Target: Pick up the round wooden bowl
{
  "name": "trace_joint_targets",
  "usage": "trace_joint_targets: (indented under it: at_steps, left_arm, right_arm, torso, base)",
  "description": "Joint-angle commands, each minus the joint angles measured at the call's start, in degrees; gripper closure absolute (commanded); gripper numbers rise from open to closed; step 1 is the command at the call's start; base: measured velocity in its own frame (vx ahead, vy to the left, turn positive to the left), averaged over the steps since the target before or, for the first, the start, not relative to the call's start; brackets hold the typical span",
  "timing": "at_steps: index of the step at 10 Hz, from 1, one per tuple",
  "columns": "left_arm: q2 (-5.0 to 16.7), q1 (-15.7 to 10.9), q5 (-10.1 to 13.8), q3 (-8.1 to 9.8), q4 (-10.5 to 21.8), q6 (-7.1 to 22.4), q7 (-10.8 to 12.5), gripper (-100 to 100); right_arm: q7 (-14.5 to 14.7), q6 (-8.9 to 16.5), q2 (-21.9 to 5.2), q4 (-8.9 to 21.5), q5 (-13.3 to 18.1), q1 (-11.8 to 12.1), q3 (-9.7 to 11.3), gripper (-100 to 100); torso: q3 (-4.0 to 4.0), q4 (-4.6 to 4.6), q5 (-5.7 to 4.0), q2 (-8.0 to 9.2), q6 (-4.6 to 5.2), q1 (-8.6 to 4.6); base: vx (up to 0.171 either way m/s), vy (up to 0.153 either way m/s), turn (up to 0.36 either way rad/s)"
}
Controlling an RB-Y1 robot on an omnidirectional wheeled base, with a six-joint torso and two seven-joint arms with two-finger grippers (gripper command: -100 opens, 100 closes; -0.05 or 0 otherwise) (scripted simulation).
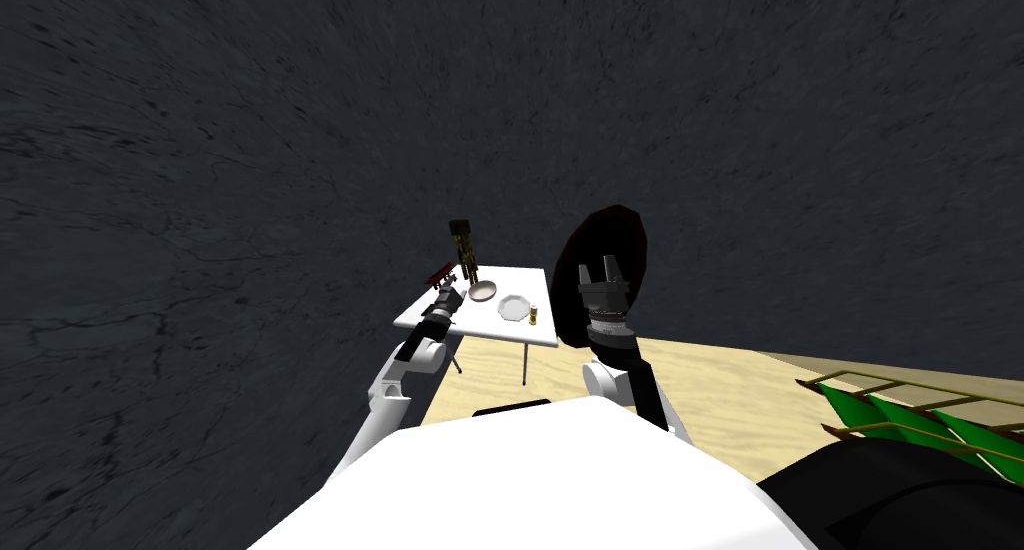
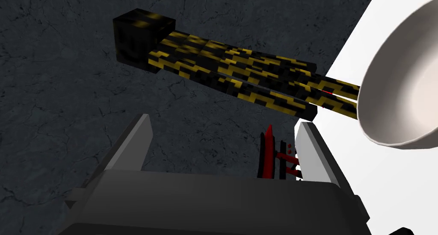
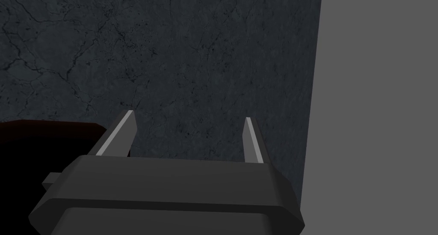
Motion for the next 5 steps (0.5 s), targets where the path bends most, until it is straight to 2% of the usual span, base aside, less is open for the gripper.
trace_joint_targets:
  at_steps: [1,2,3,4,5]
  left_arm:
    - [0.56,-2.66,1.19,-0.37,2.06,2.86,0.54,-100]
    - [0.56,-2.66,1.19,-0.37,2.06,3.75,0.54,-100]
    - [1.10,-5.10,2.33,-0.71,4.53,5.51,1.04,-100]
    - [1.10,-5.43,2.33,-0.71,4.53,7.01,1.04,-100]
    - [1.61,-7.59,3.45,-1.01,6.97,8.58,1.50,-100]
  right_arm:
    - [0.00,0.00,0.00,0.00,0.00,0.00,0.00,0]
    - [0.00,0.00,0.00,0.00,0.00,0.00,0.00,0]
    - [0.00,0.00,0.00,0.00,0.00,0.00,0.00,0]
    - [0.00,0.00,0.00,0.00,0.00,0.00,0.00,0]
    - [0.00,0.00,0.00,0.00,0.00,0.00,0.00,0]
  torso:
    - [0.00,0.00,0.00,0.00,0.00,0.00]
    - [-0.01,0.00,0.00,0.00,0.00,-0.01]
    - [-0.01,0.00,0.00,-0.01,0.00,-0.01]
    - [-0.01,-0.01,0.00,-0.02,0.00,-0.03]
    - [-0.01,-0.01,0.00,-0.02,0.00,-0.03]
  base:
    - [-0.012,-0.027,0.020]
    - [-0.012,-0.030,0.013]
    - [-0.009,-0.037,0.019]
    - [-0.008,-0.033,0.011]
    - [-0.020,-0.037,0.014]
